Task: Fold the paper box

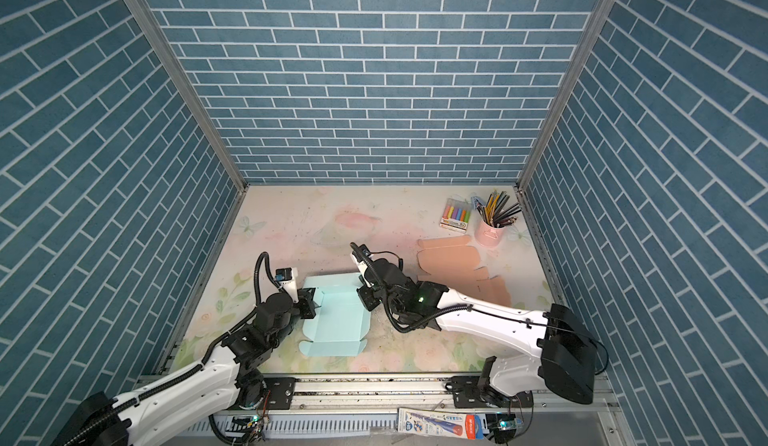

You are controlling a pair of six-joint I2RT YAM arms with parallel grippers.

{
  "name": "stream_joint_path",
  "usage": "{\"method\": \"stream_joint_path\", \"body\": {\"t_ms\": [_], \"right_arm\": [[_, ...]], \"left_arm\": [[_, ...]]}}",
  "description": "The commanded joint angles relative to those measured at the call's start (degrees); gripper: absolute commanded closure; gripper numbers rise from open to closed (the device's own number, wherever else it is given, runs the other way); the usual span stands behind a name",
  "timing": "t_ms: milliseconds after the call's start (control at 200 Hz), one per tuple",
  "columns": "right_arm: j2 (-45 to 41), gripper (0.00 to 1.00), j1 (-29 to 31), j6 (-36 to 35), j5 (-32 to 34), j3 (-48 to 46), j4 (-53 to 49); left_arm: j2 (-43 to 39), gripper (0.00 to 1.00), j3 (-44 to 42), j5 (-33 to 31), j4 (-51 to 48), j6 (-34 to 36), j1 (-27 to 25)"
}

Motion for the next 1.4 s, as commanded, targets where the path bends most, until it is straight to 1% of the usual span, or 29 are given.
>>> {"method": "stream_joint_path", "body": {"t_ms": [0, 55, 135, 330, 400, 465, 625, 885, 1015, 1120, 1235, 1395], "right_arm": [[-5.1, 1.00, 1.9, -2.9, 1.9, -0.5, -0.8], [-5.6, 1.00, 4.0, -3.9, 2.8, -0.5, -0.1], [-4.3, 1.00, 5.8, -2.9, 2.8, 0.4, -0.5], [-0.8, 1.00, 7.1, 1.7, 0.9, -0.5, 2.0], [-0.9, 1.00, 7.1, 2.9, 3.0, -1.6, 2.2], [-1.3, 1.00, 6.5, 2.6, 4.2, -2.3, 2.0], [-2.4, 1.00, 2.6, 2.7, 1.0, -4.0, 2.5], [-1.5, 1.00, -0.2, 2.7, 2.0, -2.1, 0.4], [-2.4, 1.00, -2.4, 3.2, 0.6, -3.4, 1.7], [-2.9, 1.00, -2.4, 2.0, 0.2, -3.0, 3.3], [-1.1, 1.00, -2.4, 0.7, -0.2, -1.0, 3.7], [1.9, 1.00, -2.4, -0.6, -3.7, 0.7, 4.8]], "left_arm": [[0.0, 1.00, 1.1, -0.6, 0.9, -1.5, 0.9], [0.5, 1.00, 0.9, -0.2, 1.4, -1.6, 1.4], [0.9, 1.00, 0.7, 0.0, 1.9, -1.8, 1.6], [0.0, 1.00, 0.6, 0.2, 1.8, -1.9, 1.8], [-0.8, 1.00, 0.3, 0.5, 1.6, -1.8, 2.2], [-1.8, 1.00, -0.1, 1.3, 1.7, -1.7, 2.7], [-3.4, 1.00, -0.4, 1.8, 1.4, -1.2, 3.0], [-3.9, 1.00, -0.5, 2.1, 1.0, -1.0, 3.2], [-4.0, 1.00, -0.5, 2.4, 1.3, -1.0, 3.1], [-3.7, 1.00, -0.7, 2.5, 1.8, -0.9, 3.1], [-2.9, 1.00, -0.7, 3.1, 2.4, -1.1, 3.1], [-3.2, 1.00, -0.8, 3.1, 2.1, -1.1, 3.1]]}}
